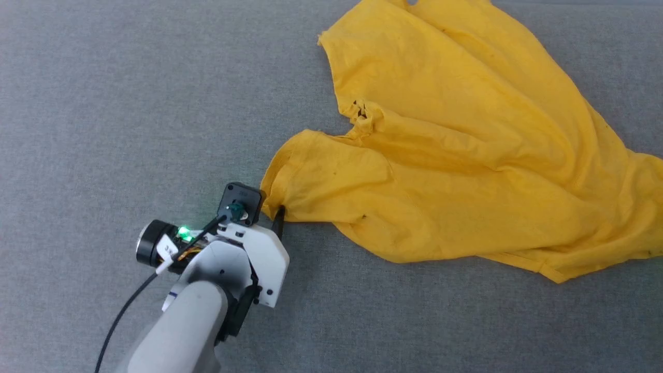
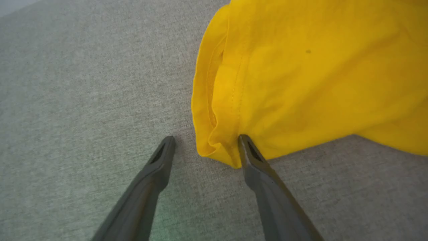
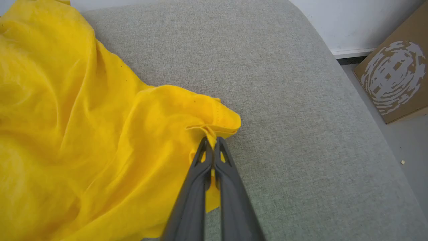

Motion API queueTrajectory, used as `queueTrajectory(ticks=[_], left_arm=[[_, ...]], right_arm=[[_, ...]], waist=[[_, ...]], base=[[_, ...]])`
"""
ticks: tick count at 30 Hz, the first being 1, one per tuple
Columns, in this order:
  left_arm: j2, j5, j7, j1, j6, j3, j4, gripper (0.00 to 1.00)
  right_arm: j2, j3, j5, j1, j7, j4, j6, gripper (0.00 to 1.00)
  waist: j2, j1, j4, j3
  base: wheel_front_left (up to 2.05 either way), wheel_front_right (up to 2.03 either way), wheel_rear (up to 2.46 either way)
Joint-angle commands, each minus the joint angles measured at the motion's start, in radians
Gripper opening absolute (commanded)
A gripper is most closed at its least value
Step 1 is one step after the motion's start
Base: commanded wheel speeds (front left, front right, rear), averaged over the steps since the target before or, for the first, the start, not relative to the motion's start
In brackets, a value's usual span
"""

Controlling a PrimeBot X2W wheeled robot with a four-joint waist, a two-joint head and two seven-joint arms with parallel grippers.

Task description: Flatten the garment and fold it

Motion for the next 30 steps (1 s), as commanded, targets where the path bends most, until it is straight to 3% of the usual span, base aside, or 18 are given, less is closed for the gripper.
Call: queueTrajectory(ticks=[1,6,7,8,14,23,30], left_arm=[[0.005,0.004,0.02,-0.003,0.007,-0.004,0.019,1.0],[-0.006,-0.022,0.134,0.01,0.042,0.008,0.066,1.0],[-0.007,-0.033,0.157,0.016,0.04,0.007,0.07,0.74],[-0.007,-0.043,0.174,0.02,0.035,0.007,0.07,0.0],[-0.009,-0.102,0.182,0.053,0.019,0.025,0.026,0.0],[-0.054,-0.199,-0.041,0.116,0.072,0.164,-0.118,0.0],[-0.135,-0.343,-0.156,0.098,0.088,0.297,-0.286,0.0]], right_arm=[[-0.002,0.003,0.009,-0.011,-0.003,-0.003,-0.001,0.0],[0.001,0.012,0.013,-0.014,-0.004,-0.006,-0.001,0.0],[0.002,0.013,0.013,-0.014,-0.003,-0.006,-0.001,0.0],[0.004,0.014,0.014,-0.015,-0.003,-0.007,-0.001,0.0],[0.014,0.016,0.014,-0.015,-0.011,-0.01,-0.001,0.0],[0.045,0.037,0.016,-0.008,-0.047,-0.065,-0.001,0.0],[0.051,0.097,0.064,-0.044,-0.056,-0.184,-0.001,0.0]], waist=[[0.0,-0.0001,-0.008,0.007],[0.0,-0.0001,-0.021,0.015],[0.0,-0.0001,-0.023,0.016],[0.0,-0.0001,-0.025,0.016],[0.0,-0.0001,-0.031,-0.001],[0.0,-0.0001,-0.046,-0.062],[0.0,-0.0001,-0.075,-0.129]], base=[[0.0,0.0,0.0],[0.0,0.0,0.0],[0.0,0.0,0.0],[0.0,0.0,0.0],[0.0,0.0,0.0],[0.0,0.0,0.0],[0.0,0.0,0.0]])
